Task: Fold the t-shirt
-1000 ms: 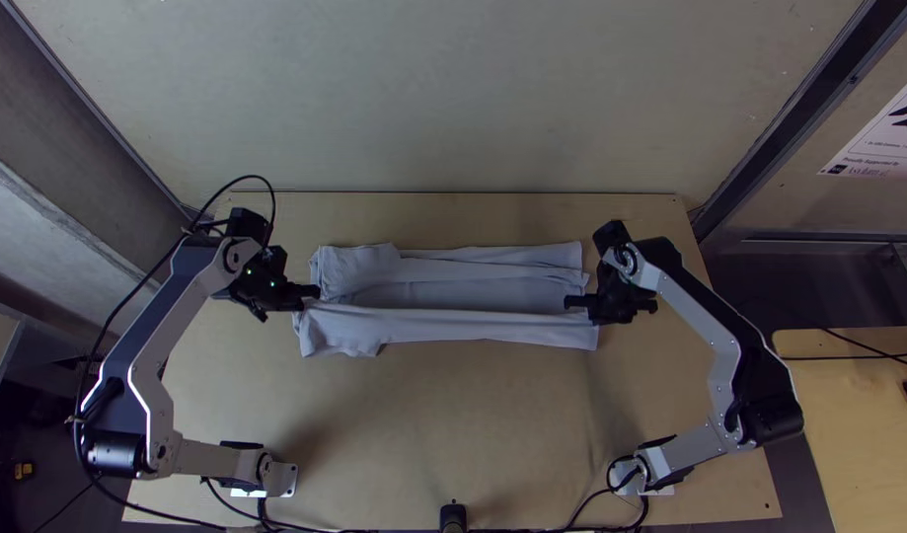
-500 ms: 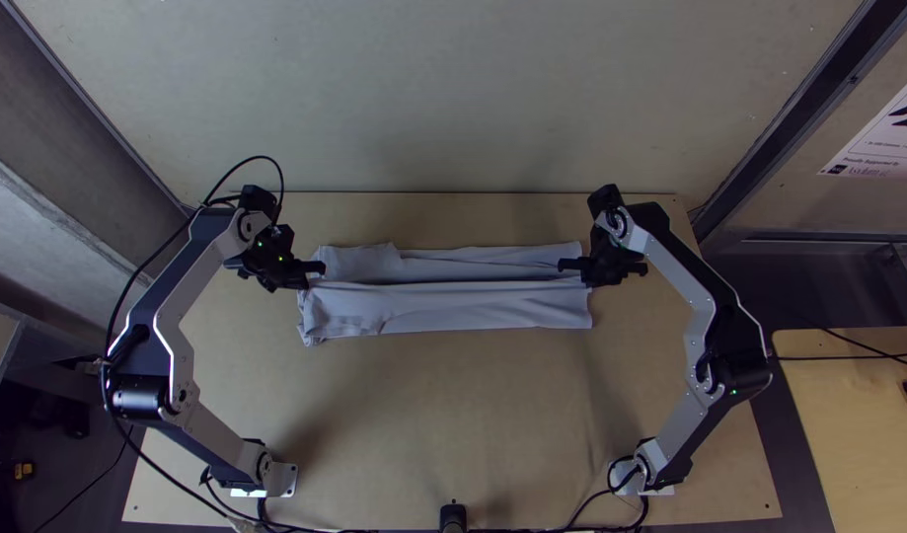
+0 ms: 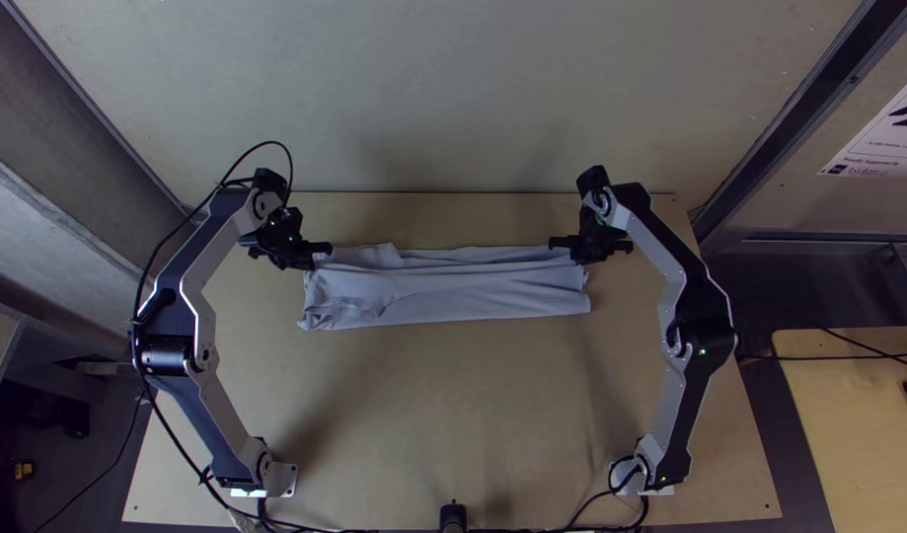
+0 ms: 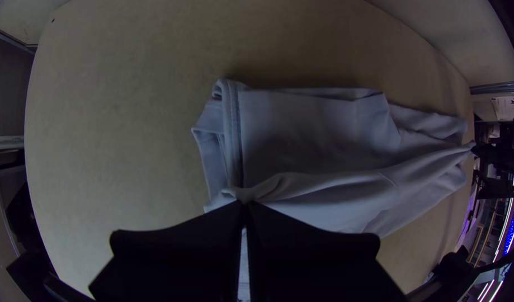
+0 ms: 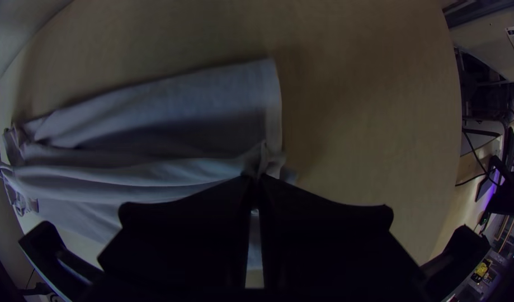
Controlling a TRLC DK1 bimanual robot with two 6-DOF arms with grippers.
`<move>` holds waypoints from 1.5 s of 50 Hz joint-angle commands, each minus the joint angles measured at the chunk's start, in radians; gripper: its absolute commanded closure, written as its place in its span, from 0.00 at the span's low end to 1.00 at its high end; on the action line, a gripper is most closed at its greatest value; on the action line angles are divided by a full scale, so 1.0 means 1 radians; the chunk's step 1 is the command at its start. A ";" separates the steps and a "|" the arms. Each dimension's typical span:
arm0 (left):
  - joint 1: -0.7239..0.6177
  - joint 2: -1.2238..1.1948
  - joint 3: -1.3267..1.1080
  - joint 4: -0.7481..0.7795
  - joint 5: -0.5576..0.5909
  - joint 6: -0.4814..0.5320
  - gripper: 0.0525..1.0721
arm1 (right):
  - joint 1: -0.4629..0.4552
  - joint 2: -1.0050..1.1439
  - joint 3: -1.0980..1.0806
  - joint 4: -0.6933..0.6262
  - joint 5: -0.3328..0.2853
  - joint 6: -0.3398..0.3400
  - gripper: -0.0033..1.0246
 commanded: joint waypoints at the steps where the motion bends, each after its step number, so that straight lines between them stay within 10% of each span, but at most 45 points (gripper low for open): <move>1: -0.006 0.042 0.045 -0.001 -0.016 -0.001 0.97 | -0.014 0.068 0.058 -0.019 0.019 -0.017 0.97; 8: -0.015 0.082 0.051 0.065 -0.015 -0.037 0.87 | -0.022 0.122 0.099 -0.019 0.019 -0.014 0.83; 13: -0.021 0.115 0.060 0.068 0.003 -0.064 0.01 | -0.031 0.145 0.130 -0.019 0.019 -0.007 0.63; 22: 0.002 0.094 0.025 0.132 0.114 -0.131 0.04 | -0.045 0.151 0.162 -0.025 0.020 -0.013 0.06; 36: 0.089 -0.010 -0.058 0.160 0.267 -0.129 0.04 | -0.052 0.068 0.181 -0.067 0.177 -0.034 0.04; 75: 0.338 -0.184 -0.483 0.246 0.611 0.147 0.04 | -0.052 -0.297 0.202 -0.074 0.175 -0.077 0.04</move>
